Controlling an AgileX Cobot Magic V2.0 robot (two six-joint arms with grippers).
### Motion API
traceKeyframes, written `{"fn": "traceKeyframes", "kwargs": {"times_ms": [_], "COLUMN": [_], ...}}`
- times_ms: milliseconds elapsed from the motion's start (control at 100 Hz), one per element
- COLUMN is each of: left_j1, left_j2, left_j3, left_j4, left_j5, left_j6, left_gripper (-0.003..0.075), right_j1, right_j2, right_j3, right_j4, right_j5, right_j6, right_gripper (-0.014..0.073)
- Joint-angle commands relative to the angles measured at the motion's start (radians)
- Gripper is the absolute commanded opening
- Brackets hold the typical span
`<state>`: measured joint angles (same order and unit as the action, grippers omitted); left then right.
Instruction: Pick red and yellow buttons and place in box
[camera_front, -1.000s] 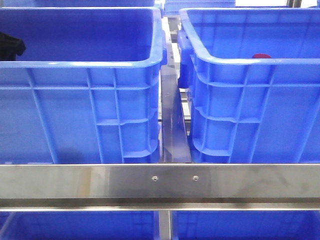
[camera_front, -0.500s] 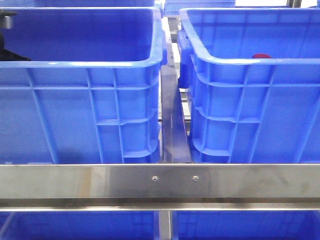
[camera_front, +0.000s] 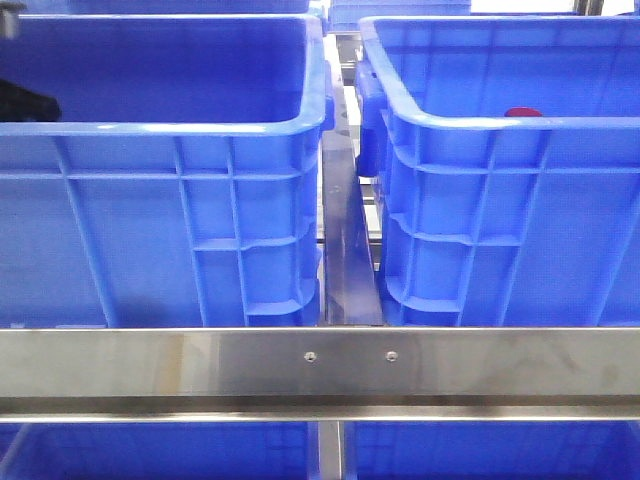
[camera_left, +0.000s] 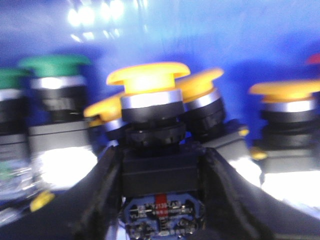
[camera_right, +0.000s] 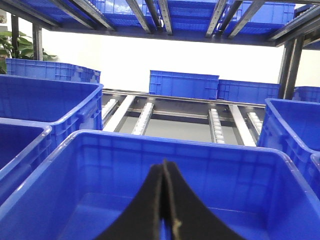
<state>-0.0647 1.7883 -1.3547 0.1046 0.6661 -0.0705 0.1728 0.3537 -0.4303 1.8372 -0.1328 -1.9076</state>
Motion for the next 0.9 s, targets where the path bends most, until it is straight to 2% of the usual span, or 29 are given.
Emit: {"fn": "traceKeyframes", "kwargs": {"times_ms": [0, 150, 340, 610, 890], "left_j1": [-0.008, -0.063, -0.193, -0.466, -0.737], "left_j2": [-0.108, -0.211, -0.345, -0.475, -0.503], "left_j3": [-0.030, -0.030, -0.028, -0.024, -0.024], "left_j4": [-0.027, -0.034, -0.039, -0.038, -0.044], "left_j5": [-0.033, -0.009, 0.024, 0.038, 0.038], "left_j6": [0.001, 0.001, 0.001, 0.001, 0.001], "left_gripper": [-0.0019, -0.0019, -0.0019, -0.0019, -0.0019], "right_j1": [0.003, 0.003, 0.003, 0.003, 0.003], "right_j2": [0.006, 0.006, 0.006, 0.006, 0.006], "right_j3": [-0.027, -0.027, -0.027, -0.027, -0.027], "right_j4": [0.081, 0.081, 0.081, 0.081, 0.081], "right_j5": [0.031, 0.031, 0.031, 0.031, 0.031], "right_j6": [0.000, 0.000, 0.000, 0.000, 0.000], "right_gripper": [-0.0068, -0.0068, -0.0068, -0.0068, -0.0068]}}
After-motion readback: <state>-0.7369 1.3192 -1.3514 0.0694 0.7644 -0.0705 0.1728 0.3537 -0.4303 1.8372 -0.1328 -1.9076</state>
